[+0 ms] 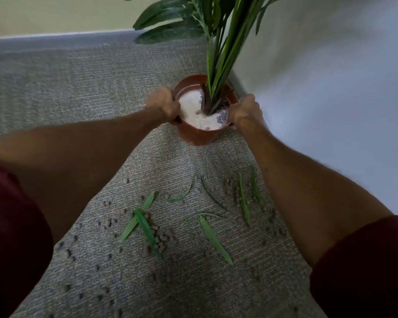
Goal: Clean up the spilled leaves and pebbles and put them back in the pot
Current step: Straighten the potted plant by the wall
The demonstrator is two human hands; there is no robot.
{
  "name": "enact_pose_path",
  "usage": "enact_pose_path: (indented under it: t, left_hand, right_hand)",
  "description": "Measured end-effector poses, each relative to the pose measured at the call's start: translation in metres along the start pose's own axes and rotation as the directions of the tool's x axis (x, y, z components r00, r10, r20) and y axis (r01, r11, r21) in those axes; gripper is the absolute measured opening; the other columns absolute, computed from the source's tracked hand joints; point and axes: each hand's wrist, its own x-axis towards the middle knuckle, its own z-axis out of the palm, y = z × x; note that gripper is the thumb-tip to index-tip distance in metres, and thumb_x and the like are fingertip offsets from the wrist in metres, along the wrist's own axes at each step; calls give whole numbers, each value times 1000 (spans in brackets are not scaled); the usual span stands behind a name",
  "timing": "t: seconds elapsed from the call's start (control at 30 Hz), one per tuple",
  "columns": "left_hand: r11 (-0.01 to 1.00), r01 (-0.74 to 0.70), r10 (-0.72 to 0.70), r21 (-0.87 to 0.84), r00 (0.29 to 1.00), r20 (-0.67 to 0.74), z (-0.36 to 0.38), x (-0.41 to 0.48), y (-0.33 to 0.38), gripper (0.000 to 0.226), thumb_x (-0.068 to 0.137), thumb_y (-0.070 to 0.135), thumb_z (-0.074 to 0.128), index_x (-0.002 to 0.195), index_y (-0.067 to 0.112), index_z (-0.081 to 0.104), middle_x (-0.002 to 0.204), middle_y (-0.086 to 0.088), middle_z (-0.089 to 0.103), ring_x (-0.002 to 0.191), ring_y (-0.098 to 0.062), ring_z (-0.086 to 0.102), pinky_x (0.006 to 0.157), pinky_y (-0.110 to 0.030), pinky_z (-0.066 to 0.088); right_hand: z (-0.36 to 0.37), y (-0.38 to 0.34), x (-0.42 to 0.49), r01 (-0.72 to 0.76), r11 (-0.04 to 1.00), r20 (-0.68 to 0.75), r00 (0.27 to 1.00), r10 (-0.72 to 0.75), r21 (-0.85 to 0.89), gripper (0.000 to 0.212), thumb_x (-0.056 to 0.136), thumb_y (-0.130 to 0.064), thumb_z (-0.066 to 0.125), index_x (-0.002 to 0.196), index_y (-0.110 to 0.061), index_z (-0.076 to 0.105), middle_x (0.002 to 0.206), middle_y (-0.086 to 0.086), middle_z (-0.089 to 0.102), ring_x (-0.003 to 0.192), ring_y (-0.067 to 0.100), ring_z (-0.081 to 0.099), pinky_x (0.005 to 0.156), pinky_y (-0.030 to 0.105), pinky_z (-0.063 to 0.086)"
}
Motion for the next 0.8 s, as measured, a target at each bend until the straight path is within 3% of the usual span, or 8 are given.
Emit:
enact_pose_path:
  t: [0.23,0.4,0.47,0.53,0.63,0.67,0.73,0.8]
  left_hand:
    - [994,-95,97,63,994,-40,7,6,-9,41,112,23,40,120,0,73,113,-26,77,106,-41,75,95,-52,60]
    - [989,-97,100,107,995,-17,10,10,-10,42,113,26,35,122,0,67,108,-26,77,102,-41,76,92,-50,61]
    - [998,-55,54,41,998,37,11,9,-10,39,113,22,36,121,-1,66,104,-25,78,91,-38,79,78,-47,65]
    - [997,33,-22,-65,987,161,8,8,-6,38,115,20,36,123,-3,65,97,-25,79,77,-33,80,59,-41,64]
    - [974,144,-100,-177,966,236,-2,-7,2,47,117,37,28,148,8,49,107,-24,76,81,-36,79,67,-48,67]
    - [959,169,-115,-229,966,231,-4,-17,3,50,116,43,25,158,18,38,114,-22,73,85,-38,78,72,-52,67]
    - [953,146,-114,-267,985,130,1,-45,-4,54,116,44,27,168,28,19,119,-15,66,89,-38,77,79,-53,66]
    - [982,80,-96,-172,991,-90,19,-82,-25,54,117,37,30,167,19,21,112,-11,65,86,-27,72,78,-42,59]
  right_hand:
    - [9,4,5,45,997,-94,994,-50,-56,24,100,-25,63,121,-14,68,122,9,72,105,31,66,82,32,43]
    - [9,7,8,60,998,-88,994,-63,-36,23,100,-28,64,120,-16,68,113,5,71,109,30,69,86,33,50]
    - [10,6,8,75,996,-71,994,-78,-45,20,100,-29,64,117,-19,69,110,4,73,100,27,70,83,32,51]
    - [8,2,8,60,997,-30,998,-61,-54,14,99,-28,65,112,-22,66,107,4,76,93,27,76,83,39,62]
    - [1,-5,6,-9,1000,40,999,10,-22,10,99,-24,64,103,-23,55,108,8,78,76,26,80,75,47,69]
    - [-1,-4,3,-20,1000,66,998,20,7,7,101,-25,61,105,-21,57,109,10,78,75,27,80,75,47,69]
    - [0,5,-8,7,999,59,998,-10,48,26,104,-33,51,116,-17,67,116,14,77,95,33,79,86,46,64]
    - [7,22,-29,69,995,-2,998,-69,75,42,108,-41,41,124,-13,70,122,17,73,111,34,71,88,38,53]
